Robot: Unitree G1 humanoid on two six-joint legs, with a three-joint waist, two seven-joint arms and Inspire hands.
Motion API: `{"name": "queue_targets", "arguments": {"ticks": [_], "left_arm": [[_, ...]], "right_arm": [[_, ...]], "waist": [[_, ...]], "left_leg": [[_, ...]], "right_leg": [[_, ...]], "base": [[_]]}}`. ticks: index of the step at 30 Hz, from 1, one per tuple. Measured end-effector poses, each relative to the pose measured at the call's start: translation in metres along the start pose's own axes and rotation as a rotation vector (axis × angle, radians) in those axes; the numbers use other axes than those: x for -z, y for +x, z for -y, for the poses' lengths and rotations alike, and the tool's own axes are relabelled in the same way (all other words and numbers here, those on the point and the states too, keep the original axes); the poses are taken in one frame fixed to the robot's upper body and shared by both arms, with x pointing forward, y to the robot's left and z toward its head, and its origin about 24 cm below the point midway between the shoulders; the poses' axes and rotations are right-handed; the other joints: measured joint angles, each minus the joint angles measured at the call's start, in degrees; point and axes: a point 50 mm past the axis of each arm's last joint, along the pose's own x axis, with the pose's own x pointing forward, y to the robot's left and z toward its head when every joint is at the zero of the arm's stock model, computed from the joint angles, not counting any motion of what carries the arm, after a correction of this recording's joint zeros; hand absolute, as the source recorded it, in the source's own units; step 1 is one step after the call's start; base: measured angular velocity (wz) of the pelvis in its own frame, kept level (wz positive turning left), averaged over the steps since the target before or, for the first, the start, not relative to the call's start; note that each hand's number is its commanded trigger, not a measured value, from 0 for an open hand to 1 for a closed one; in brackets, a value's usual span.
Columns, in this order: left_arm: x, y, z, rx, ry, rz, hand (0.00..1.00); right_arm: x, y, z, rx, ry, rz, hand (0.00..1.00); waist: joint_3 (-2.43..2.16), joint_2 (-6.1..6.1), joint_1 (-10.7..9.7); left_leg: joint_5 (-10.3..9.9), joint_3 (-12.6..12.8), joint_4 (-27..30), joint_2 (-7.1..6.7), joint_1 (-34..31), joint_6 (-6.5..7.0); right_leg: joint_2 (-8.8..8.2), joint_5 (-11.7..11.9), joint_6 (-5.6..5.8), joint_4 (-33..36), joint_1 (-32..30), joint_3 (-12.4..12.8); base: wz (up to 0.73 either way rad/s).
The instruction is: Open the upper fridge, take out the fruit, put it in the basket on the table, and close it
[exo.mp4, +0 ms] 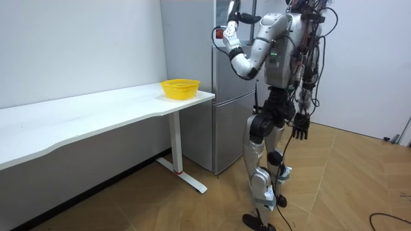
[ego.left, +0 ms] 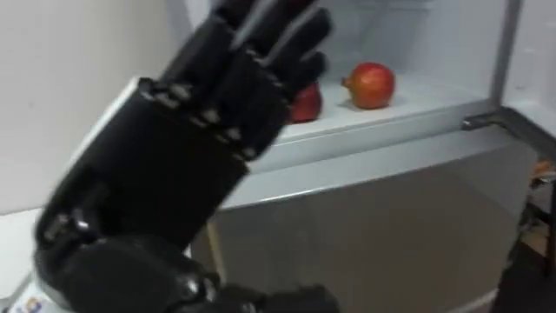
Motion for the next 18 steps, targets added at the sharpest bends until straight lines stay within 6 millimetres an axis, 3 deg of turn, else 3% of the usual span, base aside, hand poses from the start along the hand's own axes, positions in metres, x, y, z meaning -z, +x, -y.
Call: {"name": "queue_targets", "arguments": {"ticks": [2,8,12,15,18], "left_arm": [[-0.009,-0.012,-0.012,-0.131,0.096,-0.007,0.00],[-0.034,-0.037,-0.032,-0.441,0.341,0.026,0.00],[-0.032,-0.063,-0.040,-0.643,0.469,-0.066,0.00],[-0.023,-0.095,-0.048,-0.833,0.539,-0.196,0.00],[-0.017,-0.146,-0.058,-1.084,0.546,-0.341,0.00]], "right_arm": [[-0.006,0.000,0.003,0.037,-0.017,0.031,0.00],[-0.010,-0.001,0.000,0.061,-0.047,0.061,0.00],[-0.007,-0.001,-0.003,0.058,-0.046,0.055,0.00],[-0.006,-0.001,-0.002,0.072,-0.046,0.051,0.00],[-0.004,-0.001,-0.001,0.077,-0.032,0.045,0.00]], "waist": [[0.01,-0.45,2.66],[-0.04,-0.13,4.79],[0.36,0.56,5.75],[0.51,1.56,6.19],[0.46,1.65,6.47]], "left_leg": [[0.02,-1.56,0.40,-0.08,0.00,-0.04],[0.09,-5.57,0.96,-0.34,-0.55,-0.16],[0.12,-6.28,0.96,-0.61,0.07,-0.21],[0.13,-7.04,1.01,-1.10,0.04,-0.20],[0.13,-7.23,0.94,-1.21,0.04,-0.20]], "right_leg": [[-0.34,-0.36,-0.12,-0.38,0.96,-1.62],[-0.75,-0.42,-0.11,-2.23,3.65,-5.45],[-1.05,-0.83,-0.18,-2.15,4.55,-6.13],[-1.47,-1.52,0.06,-1.96,4.51,-6.45],[-1.62,-2.17,0.00,-1.02,4.11,-6.62]], "base": [[0.43],[0.37],[0.10],[0.09],[0.03]]}}
